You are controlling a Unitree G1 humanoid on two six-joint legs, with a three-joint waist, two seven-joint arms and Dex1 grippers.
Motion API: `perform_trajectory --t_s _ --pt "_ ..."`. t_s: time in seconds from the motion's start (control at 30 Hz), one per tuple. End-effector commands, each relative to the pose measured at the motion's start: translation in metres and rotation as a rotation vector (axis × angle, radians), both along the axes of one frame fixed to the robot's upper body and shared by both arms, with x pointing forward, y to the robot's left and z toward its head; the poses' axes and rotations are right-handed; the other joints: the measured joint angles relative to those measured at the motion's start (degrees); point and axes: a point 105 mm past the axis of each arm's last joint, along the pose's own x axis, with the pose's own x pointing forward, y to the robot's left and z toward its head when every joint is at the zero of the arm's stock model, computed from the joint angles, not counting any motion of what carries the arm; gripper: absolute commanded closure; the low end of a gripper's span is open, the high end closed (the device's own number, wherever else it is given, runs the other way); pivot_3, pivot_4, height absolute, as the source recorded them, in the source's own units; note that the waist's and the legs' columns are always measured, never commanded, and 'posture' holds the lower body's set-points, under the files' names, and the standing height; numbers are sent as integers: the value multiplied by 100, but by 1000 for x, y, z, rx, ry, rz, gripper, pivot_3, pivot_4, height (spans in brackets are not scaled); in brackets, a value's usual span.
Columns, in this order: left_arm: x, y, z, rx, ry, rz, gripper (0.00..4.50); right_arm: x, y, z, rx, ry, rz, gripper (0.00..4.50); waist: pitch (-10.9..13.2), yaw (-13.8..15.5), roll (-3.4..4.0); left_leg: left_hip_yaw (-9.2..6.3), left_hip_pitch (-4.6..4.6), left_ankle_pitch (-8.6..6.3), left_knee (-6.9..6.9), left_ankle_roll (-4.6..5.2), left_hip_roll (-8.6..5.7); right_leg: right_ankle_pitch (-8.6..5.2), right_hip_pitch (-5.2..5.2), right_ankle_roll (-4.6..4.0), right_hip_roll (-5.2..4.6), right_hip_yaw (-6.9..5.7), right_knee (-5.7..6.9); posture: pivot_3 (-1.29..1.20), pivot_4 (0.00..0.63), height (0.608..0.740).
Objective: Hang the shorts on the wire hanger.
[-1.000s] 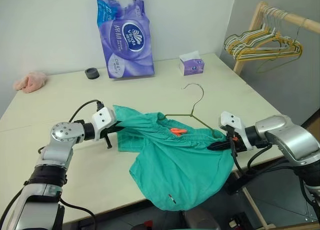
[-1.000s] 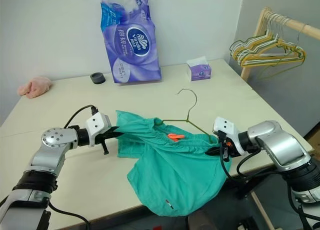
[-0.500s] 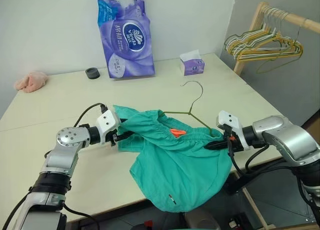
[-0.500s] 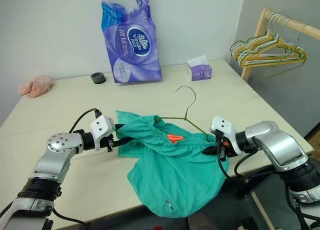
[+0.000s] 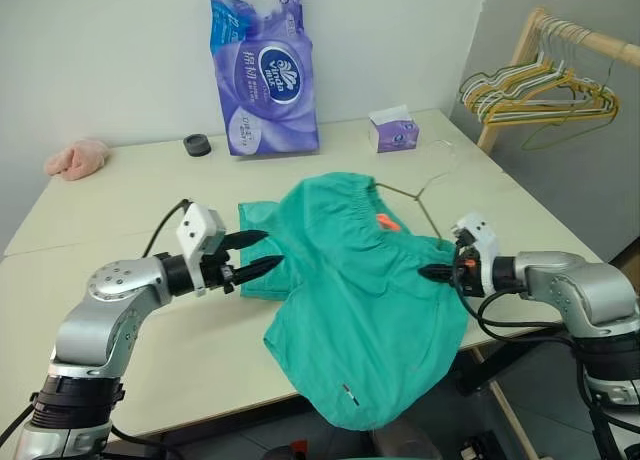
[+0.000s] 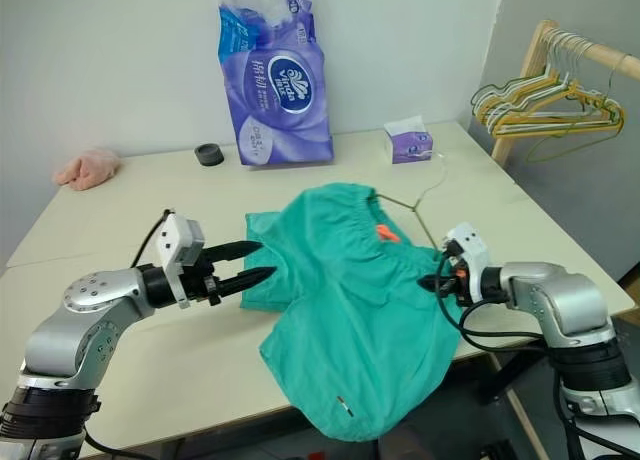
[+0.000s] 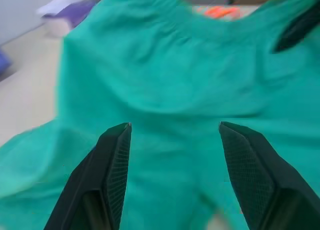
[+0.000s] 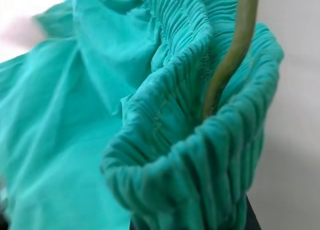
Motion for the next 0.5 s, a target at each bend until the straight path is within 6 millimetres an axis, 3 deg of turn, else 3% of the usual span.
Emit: perform_trajectory --t_s 0.03,0.27,0.37,0.5 --pt "-10 -36 16 -10 -18 -134 1565 11 -42 6 -24 -50 -230 4500 -3 0 6 1 1 0 0 0 0 0 2 0 1 0 0 -376 16 740" --pt "-12 -72 28 -44 -12 -258 1565 -8 -107 -17 -121 -6 -481 4500 -16 -132 26 5 3 0 -4 1 1 -1 7 1 9 1 -1 -411 17 740" --pt "-8 -98 36 -39 -41 -332 1565 -20 -153 -16 -190 -9 -648 4500 -24 -176 40 16 5 0 -4 1 0 -3 10 4 11 8 -4 -446 20 740" --pt "-6 -124 44 -53 -57 -397 1565 -38 -197 -12 -258 -16 -803 4500 -32 -217 52 29 10 -1 -2 3 -9 -13 20 20 10 18 -11 -468 26 740"
